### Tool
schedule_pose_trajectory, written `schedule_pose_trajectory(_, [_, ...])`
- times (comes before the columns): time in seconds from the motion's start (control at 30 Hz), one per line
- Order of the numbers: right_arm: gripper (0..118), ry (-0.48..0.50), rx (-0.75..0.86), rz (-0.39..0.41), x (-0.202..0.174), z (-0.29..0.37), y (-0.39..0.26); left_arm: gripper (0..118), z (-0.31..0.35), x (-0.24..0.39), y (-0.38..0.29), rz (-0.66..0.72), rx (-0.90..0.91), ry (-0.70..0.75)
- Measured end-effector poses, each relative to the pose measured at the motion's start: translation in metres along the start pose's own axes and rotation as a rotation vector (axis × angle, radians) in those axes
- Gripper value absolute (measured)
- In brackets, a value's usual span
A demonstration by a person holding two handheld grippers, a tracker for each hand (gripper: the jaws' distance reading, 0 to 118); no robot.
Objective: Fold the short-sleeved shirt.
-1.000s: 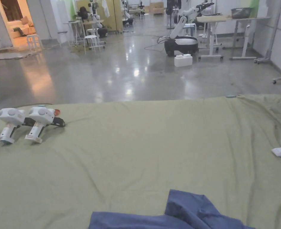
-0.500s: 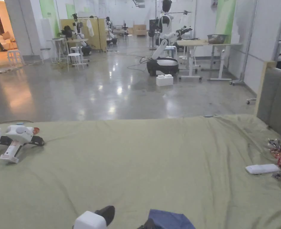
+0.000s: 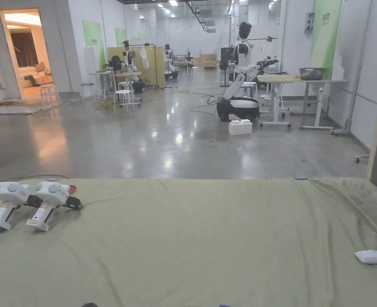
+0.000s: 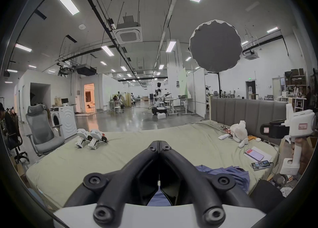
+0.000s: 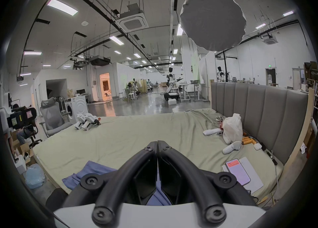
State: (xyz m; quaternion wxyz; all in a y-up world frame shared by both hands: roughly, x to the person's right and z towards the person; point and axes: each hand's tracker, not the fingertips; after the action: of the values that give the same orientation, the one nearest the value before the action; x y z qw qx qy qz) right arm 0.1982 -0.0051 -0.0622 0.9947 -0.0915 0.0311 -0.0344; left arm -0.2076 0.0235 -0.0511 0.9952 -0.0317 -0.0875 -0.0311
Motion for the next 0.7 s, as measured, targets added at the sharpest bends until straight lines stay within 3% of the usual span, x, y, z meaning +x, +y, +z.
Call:
schedule_pose_trajectory(0.47, [0,0.014,-0.026,0.019,-0.002,-0.004,-0.003,0,-0.008,-0.016,-0.007,0.098,-0.062,0.028])
schedule_pose_trajectory(0.63, [0,0.015,-0.053,0.012,0.000,-0.009,-0.010,0,-0.031,-0.027,-0.026,0.145,-0.206,0.016])
schedule_pose_trajectory(0.7, [0,0.014,-0.075,0.005,0.005,-0.013,-0.019,11,-0.057,-0.038,-0.045,0.216,-0.318,-0.014])
